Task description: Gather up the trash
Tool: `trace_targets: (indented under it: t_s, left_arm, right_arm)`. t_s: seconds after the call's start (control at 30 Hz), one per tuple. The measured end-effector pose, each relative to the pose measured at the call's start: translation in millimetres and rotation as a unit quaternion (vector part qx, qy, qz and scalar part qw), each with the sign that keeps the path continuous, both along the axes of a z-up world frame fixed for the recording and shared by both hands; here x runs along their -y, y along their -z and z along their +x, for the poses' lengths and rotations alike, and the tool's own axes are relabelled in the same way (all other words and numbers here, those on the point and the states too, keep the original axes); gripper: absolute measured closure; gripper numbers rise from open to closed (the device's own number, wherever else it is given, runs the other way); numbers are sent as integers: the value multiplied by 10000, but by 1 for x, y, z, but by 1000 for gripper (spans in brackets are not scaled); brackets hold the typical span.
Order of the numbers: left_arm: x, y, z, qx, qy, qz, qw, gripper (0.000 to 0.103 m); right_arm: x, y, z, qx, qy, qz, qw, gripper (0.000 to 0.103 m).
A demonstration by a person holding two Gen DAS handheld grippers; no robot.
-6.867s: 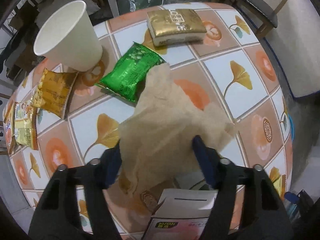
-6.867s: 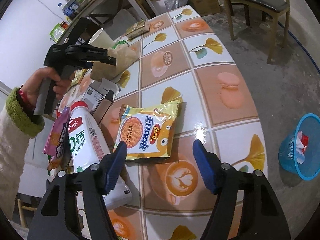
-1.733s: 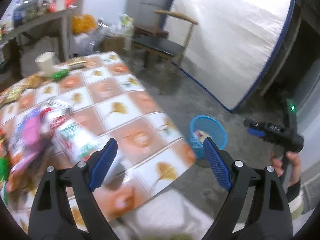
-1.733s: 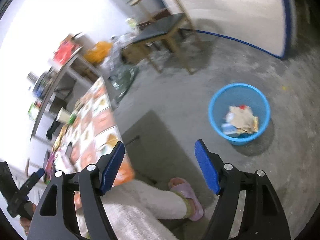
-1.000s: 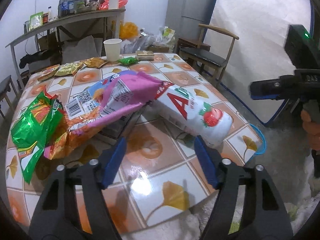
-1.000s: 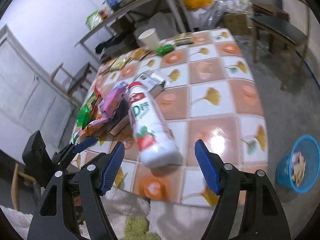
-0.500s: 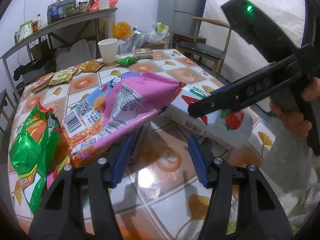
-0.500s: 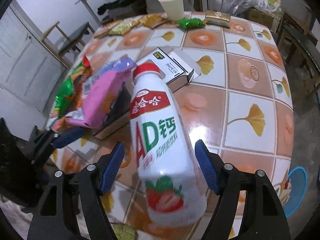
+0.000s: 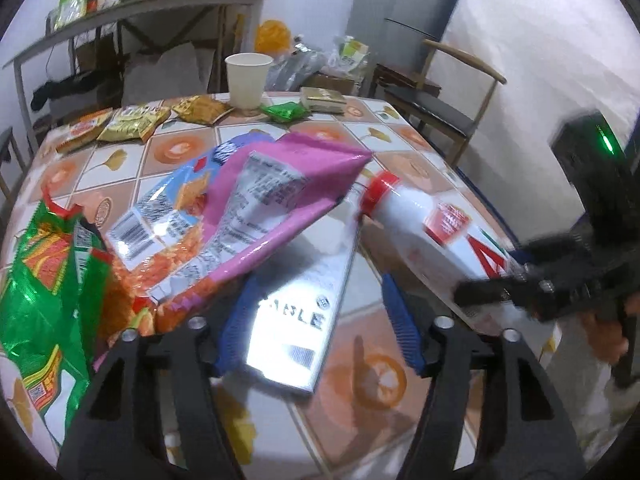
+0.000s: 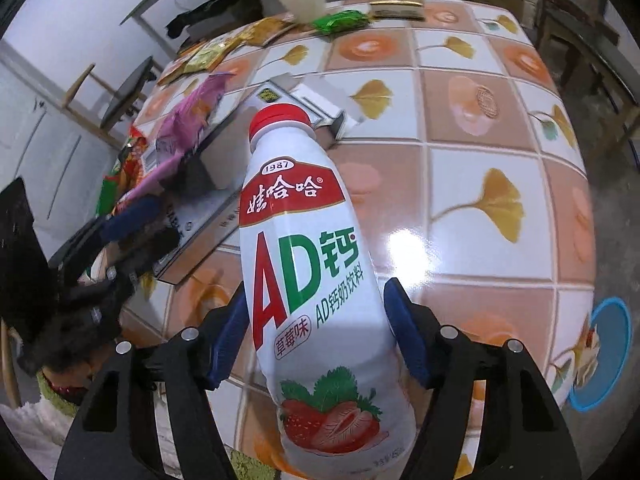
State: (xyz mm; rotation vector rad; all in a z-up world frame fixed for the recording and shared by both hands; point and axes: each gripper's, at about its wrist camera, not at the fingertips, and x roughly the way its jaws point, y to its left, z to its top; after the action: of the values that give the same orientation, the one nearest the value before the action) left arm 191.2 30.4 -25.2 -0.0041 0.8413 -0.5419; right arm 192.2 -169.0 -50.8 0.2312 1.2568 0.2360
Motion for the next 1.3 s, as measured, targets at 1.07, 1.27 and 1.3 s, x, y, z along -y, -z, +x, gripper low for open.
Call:
trace_targets:
  t_s: [1.07, 1.27, 1.3]
  left_arm:
    - [55, 27, 6, -816, 391, 468, 9948, 26]
    - [50, 25, -27, -895, 302, 655, 9934, 27]
    - [48, 25, -35, -932, 271, 687, 9929, 26]
  right_arm:
    - [59, 5, -45, 52, 892, 458, 9949, 40]
    - [65, 6, -61, 7, 1069, 499, 9930, 40]
    - [67, 7, -65, -16, 1112, 518, 9924, 40]
